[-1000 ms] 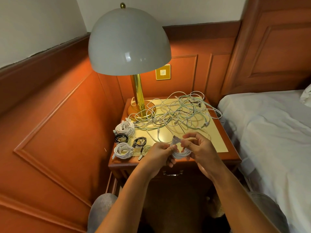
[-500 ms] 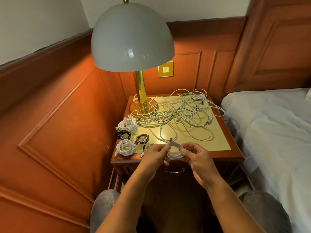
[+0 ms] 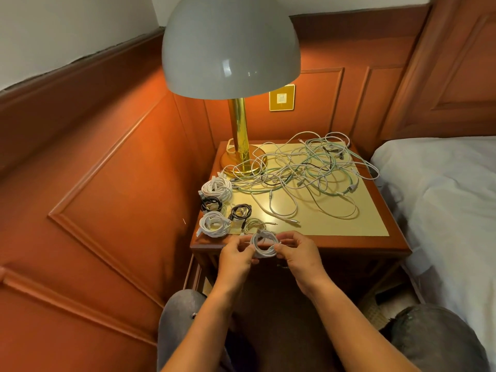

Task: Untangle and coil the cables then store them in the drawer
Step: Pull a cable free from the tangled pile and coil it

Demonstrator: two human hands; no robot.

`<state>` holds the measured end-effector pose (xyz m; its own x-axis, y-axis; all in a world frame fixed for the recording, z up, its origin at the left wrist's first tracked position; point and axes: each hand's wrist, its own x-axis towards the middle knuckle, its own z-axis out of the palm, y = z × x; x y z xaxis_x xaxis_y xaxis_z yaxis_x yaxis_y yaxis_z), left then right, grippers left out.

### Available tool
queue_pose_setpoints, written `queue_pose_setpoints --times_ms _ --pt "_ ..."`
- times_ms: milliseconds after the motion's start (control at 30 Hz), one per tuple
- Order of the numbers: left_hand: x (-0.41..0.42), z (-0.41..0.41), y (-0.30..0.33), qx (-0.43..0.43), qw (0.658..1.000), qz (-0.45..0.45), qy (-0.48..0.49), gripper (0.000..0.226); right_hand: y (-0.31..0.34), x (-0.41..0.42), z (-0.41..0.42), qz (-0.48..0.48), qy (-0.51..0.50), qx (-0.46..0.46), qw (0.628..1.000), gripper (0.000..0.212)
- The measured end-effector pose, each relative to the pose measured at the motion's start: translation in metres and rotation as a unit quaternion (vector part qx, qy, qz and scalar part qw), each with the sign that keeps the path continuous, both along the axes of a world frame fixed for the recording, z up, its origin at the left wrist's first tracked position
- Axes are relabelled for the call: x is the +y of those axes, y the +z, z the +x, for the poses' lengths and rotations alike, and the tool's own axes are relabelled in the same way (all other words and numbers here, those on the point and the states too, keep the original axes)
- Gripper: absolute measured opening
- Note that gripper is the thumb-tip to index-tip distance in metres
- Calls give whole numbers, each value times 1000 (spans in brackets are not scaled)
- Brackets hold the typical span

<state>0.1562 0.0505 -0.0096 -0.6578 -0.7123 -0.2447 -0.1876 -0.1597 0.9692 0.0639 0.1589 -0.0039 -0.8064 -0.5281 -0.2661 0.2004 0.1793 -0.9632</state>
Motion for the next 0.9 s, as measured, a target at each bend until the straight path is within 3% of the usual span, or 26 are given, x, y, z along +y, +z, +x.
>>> queue_pose_setpoints --times_ms 167,367,633,900 --pt "-27 -19 -9 -42 996 -67 43 14 -4 -40 -24 48 19 84 995 19" --pt "-48 -44 -20 -83 992 -65 71 12 -9 -72 -60 156 93 214 960 21" --pt "-50 -51 -29 -120 989 -60 68 14 -16 -81 -81 231 165 239 929 20" --pt "-49 -52 -27 -155 981 -98 57 14 -25 -77 -80 235 161 256 924 22"
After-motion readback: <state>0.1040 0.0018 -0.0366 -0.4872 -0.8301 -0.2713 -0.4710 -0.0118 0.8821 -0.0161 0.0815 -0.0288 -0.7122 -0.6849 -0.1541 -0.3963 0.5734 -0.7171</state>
